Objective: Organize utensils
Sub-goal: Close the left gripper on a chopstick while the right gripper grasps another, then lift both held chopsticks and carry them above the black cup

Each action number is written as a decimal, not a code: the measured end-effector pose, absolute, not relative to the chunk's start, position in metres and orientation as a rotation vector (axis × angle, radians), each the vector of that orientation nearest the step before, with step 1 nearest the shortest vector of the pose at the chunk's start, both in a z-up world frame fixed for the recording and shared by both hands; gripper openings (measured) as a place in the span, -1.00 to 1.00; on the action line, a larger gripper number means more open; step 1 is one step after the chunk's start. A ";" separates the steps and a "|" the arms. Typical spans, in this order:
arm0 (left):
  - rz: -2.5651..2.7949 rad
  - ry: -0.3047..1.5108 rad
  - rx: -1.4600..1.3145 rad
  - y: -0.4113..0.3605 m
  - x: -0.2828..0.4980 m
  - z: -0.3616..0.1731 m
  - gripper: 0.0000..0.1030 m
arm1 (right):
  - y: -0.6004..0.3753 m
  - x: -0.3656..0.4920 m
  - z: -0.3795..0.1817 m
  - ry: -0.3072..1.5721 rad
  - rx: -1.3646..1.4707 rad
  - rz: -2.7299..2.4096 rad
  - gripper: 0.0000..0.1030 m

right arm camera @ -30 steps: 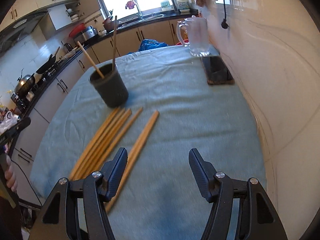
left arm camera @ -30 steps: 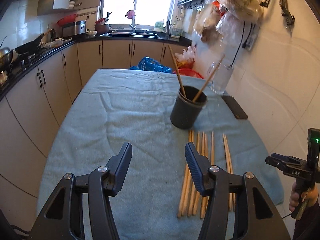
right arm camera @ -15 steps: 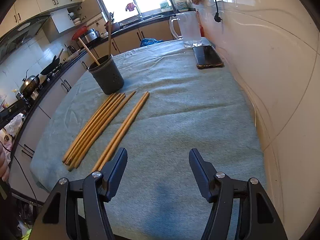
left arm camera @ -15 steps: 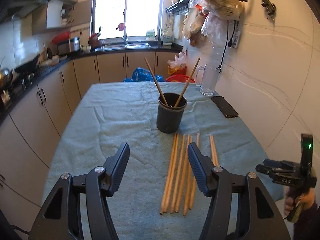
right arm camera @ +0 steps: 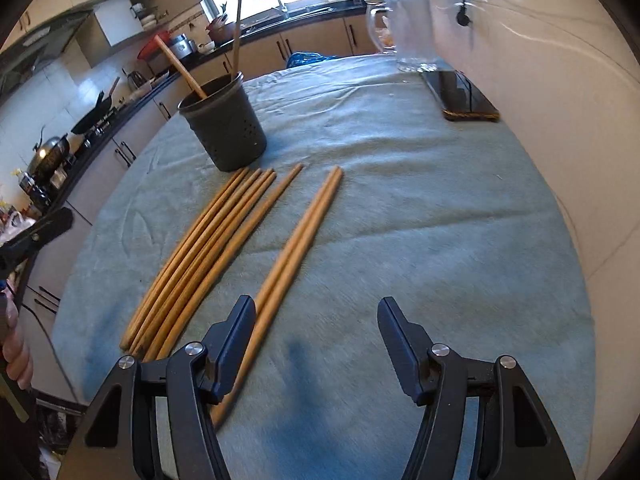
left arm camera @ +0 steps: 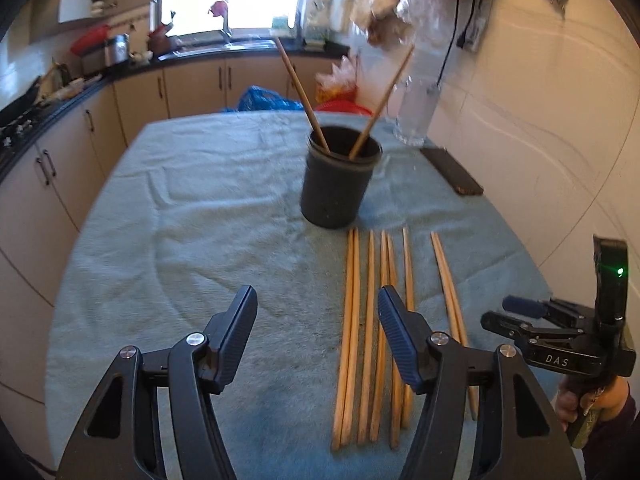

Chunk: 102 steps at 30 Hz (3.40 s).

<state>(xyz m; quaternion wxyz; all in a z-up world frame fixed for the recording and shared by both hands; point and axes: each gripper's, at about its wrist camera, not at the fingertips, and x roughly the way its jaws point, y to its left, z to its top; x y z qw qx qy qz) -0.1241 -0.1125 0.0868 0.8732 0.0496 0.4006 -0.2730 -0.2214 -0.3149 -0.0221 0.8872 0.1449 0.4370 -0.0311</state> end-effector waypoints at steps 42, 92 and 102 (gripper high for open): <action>-0.650 1.068 -0.003 -0.124 -0.058 0.018 -0.74 | -0.310 -0.163 -0.040 1.019 0.211 -0.146 -0.58; -0.470 1.181 0.065 -0.124 -0.015 0.017 -0.91 | -0.353 -0.100 -0.031 1.179 0.188 -0.139 -0.89; -0.510 0.876 0.030 -0.095 -0.083 0.109 -0.91 | -0.348 -0.173 0.053 0.817 0.258 -0.096 -0.89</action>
